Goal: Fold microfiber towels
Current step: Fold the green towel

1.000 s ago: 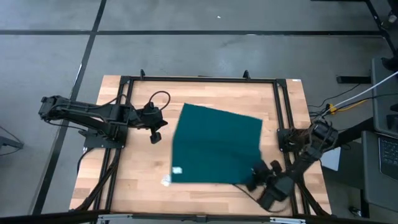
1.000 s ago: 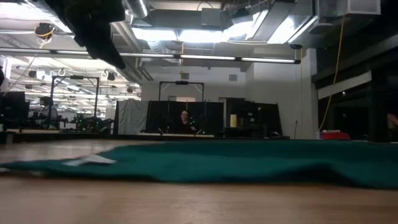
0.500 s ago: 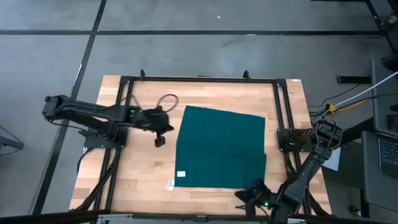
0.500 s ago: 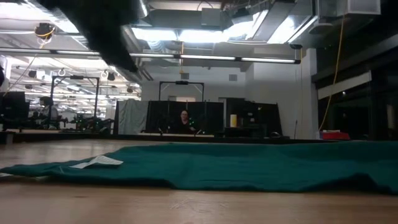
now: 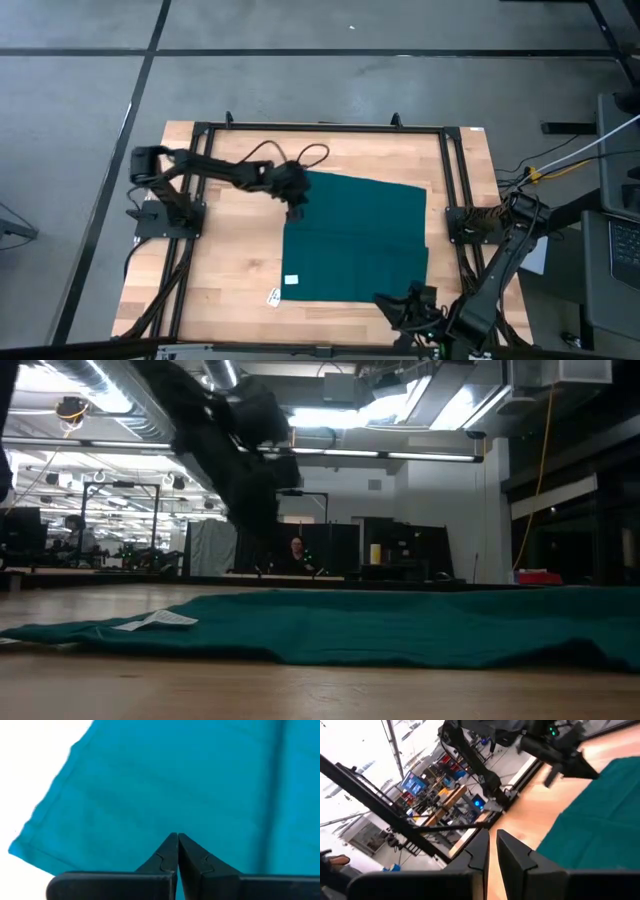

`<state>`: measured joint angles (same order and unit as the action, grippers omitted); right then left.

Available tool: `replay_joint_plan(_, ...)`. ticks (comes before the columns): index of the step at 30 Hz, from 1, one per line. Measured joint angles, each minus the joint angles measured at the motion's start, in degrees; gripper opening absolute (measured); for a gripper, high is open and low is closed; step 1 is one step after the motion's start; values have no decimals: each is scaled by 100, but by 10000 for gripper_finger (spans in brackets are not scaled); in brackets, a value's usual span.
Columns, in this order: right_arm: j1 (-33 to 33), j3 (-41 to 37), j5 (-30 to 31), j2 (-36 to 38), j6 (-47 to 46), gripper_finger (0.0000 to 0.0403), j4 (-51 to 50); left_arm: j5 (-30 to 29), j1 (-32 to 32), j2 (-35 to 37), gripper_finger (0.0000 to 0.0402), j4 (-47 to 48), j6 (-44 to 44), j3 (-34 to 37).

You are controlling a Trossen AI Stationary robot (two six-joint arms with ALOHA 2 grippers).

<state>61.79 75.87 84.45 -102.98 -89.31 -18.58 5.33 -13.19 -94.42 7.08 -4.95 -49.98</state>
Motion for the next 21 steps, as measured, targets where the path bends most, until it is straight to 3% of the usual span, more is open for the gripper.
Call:
replay_joint_plan(5, -14, 294, 87, 0, 385, 40, 8, 218, -239, -434, 2, 17, 23, -323)
replay_joint_plan(21, -18, 516, 458, 68, 974, 40, 176, -145, -536, -888, 2, 492, -252, -385)
